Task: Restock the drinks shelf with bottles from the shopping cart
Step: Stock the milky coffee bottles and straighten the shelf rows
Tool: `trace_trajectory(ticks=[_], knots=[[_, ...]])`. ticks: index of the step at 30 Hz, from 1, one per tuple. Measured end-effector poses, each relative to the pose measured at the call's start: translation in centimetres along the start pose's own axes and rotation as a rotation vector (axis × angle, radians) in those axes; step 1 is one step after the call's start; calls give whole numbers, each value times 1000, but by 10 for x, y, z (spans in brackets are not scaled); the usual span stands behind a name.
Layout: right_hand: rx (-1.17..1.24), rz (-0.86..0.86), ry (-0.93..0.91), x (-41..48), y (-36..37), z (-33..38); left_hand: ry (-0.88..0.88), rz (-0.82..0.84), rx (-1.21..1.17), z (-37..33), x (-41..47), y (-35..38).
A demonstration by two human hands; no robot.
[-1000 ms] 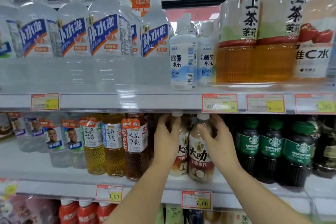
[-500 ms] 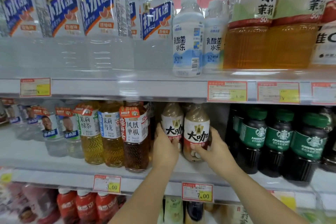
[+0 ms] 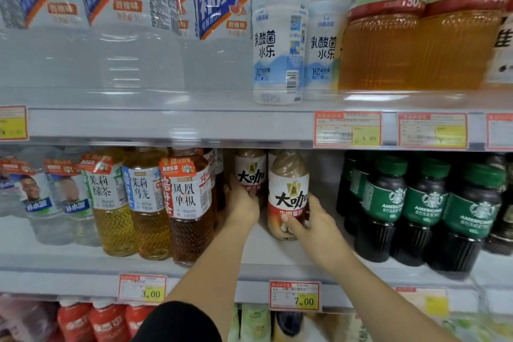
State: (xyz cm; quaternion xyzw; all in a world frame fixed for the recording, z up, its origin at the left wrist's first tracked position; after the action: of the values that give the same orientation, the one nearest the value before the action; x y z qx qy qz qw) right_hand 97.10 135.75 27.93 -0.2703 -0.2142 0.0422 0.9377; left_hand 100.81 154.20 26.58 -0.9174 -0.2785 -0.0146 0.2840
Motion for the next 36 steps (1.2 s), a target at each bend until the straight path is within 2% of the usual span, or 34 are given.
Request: trace_trajectory(ticks=[8,16,20,28,36], knots=[[1,-21,20,1,1,-2,49,-17,-79,-7,9,-1],[-22,6,63,5,7,7,26,105,-182,-6,-12,-7],[-36,21,33,9,20,19,175,136,-305,-11,-74,-39],[2,16,58,20,46,27,511,81,77,-5,-141,-64],[14,19,37,27,57,33,558,68,68,-2,-142,-66]])
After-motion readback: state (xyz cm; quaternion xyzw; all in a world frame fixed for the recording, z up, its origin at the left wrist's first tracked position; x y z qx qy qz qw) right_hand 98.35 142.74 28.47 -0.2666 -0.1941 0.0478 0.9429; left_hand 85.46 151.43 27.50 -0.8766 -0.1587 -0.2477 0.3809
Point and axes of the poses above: each hand's wrist, its own x-axis towards the middle knuckle, its own y-axis out of the palm, z = x × y, the point moved 9 cm from there along x, towards the middle knuckle
